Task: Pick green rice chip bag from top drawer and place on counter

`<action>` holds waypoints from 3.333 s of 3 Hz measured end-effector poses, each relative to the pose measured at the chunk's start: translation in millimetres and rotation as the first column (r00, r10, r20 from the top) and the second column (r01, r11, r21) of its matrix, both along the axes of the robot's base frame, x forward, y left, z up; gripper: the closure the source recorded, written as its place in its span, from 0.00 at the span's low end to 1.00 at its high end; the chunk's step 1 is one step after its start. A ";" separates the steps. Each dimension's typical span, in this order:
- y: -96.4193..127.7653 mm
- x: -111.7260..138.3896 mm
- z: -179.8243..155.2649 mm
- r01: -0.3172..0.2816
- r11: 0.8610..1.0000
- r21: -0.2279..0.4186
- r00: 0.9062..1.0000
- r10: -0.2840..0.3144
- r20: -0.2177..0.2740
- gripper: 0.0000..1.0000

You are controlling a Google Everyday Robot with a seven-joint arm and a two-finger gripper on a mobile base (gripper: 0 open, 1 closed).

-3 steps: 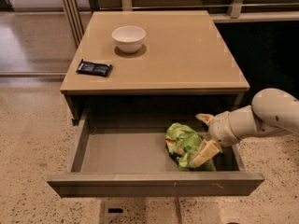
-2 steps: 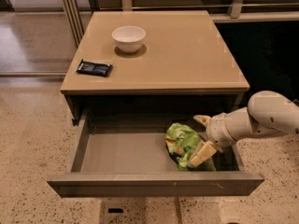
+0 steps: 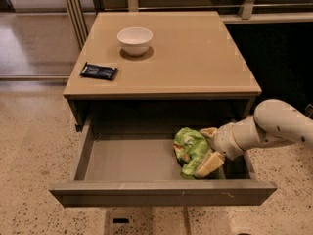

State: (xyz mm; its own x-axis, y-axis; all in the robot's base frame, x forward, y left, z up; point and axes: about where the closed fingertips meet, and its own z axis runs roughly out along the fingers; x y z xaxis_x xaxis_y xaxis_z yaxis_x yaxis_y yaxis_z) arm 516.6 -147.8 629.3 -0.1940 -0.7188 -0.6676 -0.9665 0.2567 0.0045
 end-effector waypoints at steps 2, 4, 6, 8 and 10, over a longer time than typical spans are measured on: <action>0.0 0.0 -0.1 0.000 1.000 0.000 1.000 0.000 0.000 0.75; 1.3 -0.4 0.8 -0.004 1.000 0.002 1.000 0.004 -0.002 1.00; 21.2 -2.2 61.7 -0.047 0.999 0.010 0.999 0.047 -0.007 1.00; 24.2 12.7 189.3 -0.029 0.999 -0.019 0.997 0.031 0.068 1.00; 23.4 31.3 275.5 -0.019 0.999 -0.039 0.986 0.026 0.168 1.00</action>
Offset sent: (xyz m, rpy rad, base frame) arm 0.0000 0.0000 -0.0001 -0.0002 0.0001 0.0000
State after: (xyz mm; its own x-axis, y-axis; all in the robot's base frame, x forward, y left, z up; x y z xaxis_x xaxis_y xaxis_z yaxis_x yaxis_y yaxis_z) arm 547.9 -124.4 904.8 -0.0647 -0.7463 -0.6624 -0.9582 0.2318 -0.1675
